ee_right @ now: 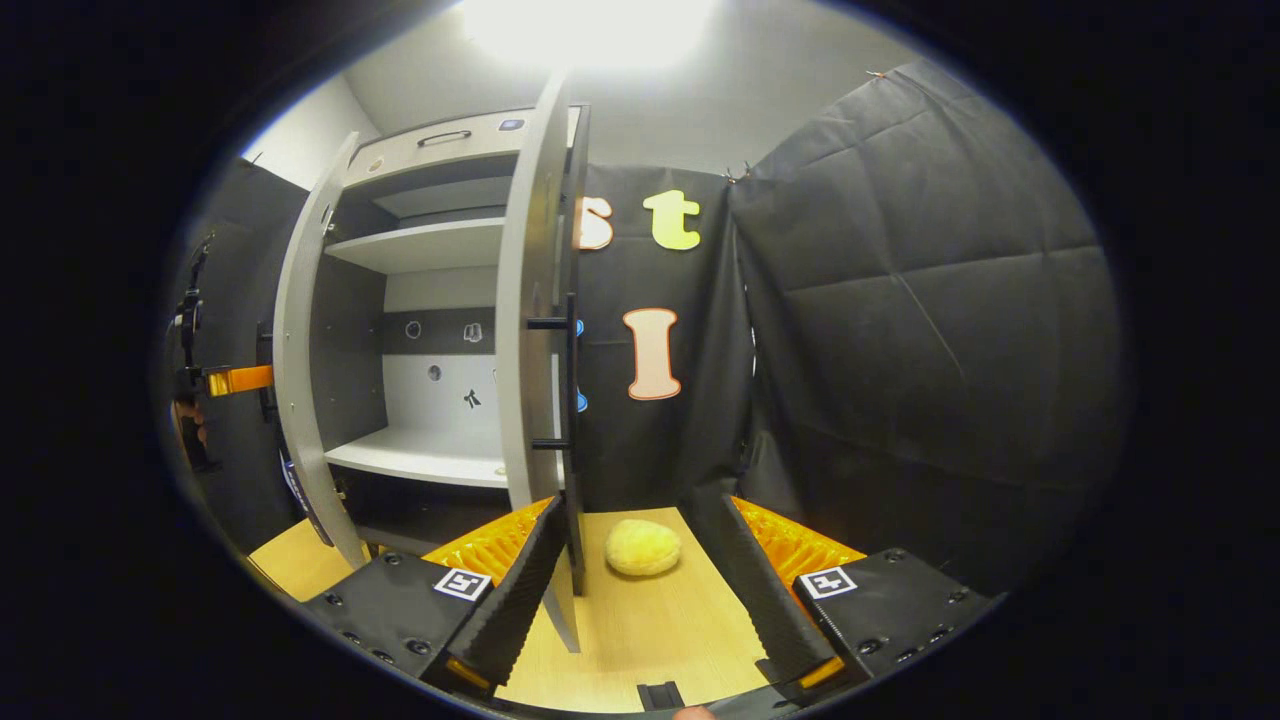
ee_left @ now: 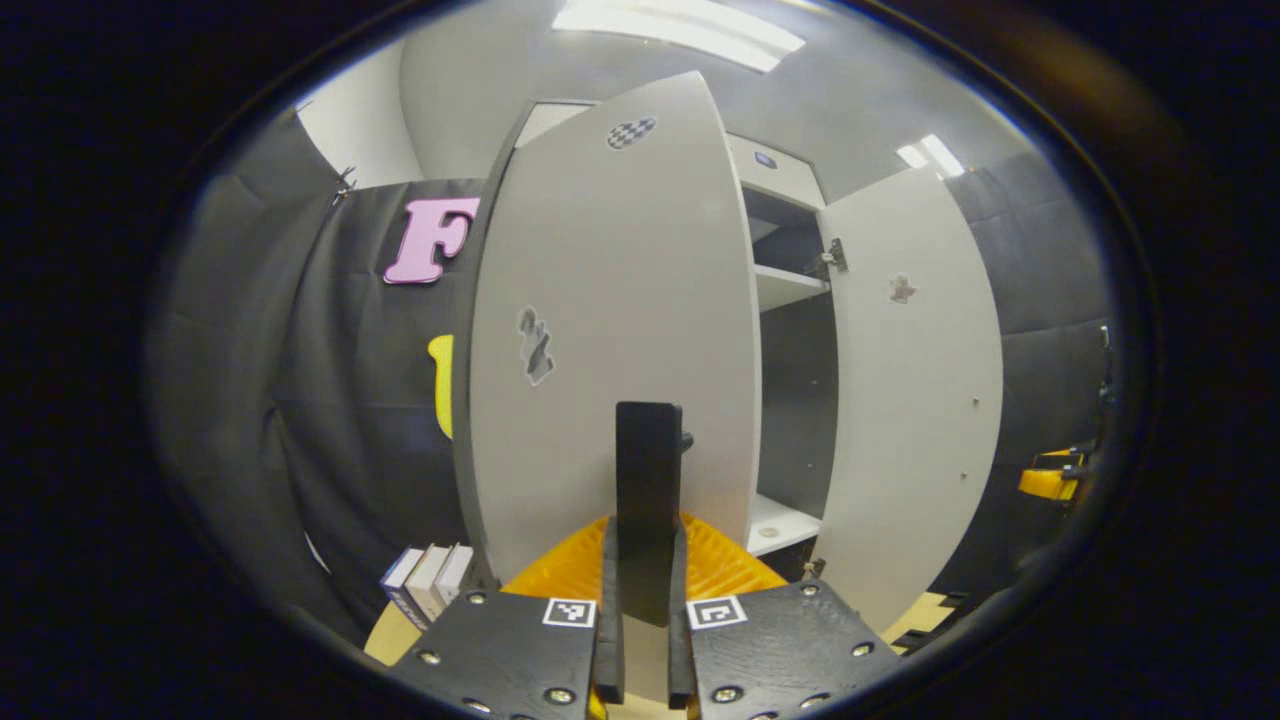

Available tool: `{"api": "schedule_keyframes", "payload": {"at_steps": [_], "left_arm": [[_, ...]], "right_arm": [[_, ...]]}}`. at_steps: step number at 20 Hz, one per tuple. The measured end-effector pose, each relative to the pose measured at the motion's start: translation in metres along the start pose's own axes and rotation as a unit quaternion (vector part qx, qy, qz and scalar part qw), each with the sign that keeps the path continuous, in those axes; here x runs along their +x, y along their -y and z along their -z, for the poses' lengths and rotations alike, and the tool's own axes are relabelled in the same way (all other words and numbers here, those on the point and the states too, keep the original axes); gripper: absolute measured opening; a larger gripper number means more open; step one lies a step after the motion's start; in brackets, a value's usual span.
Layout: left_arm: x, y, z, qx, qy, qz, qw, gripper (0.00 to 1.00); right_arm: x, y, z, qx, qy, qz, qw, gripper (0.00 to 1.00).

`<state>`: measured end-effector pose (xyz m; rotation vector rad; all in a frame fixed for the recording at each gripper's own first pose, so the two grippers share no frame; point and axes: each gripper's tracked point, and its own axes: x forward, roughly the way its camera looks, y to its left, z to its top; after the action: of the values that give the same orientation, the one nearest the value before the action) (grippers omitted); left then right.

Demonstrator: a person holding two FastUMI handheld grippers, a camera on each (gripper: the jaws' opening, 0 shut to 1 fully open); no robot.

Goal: Open the right door of the double-door shoe cabinet with the right hand, and open the left door with the left hand.

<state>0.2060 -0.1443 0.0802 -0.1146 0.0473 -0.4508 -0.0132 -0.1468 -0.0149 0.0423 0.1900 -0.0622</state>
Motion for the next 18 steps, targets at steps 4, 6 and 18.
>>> {"api": "schedule_keyframes", "payload": {"at_steps": [4,6,18], "left_arm": [[-0.029,-0.035,0.001,0.01,-0.001,-0.028,1.0,0.12],[-0.045,-0.063,-0.001,0.028,0.001,-0.064,0.998,0.07],[-0.077,-0.13,-0.003,0.044,0.015,-0.137,0.99,0.0]], "right_arm": [[-0.004,-0.022,0.0,0.002,0.0,-0.014,1.0,0.93],[-0.008,-0.03,-0.001,-0.002,0.0,-0.019,1.0,0.92],[-0.025,-0.076,-0.007,-0.028,0.011,-0.061,0.998,0.93]]}}
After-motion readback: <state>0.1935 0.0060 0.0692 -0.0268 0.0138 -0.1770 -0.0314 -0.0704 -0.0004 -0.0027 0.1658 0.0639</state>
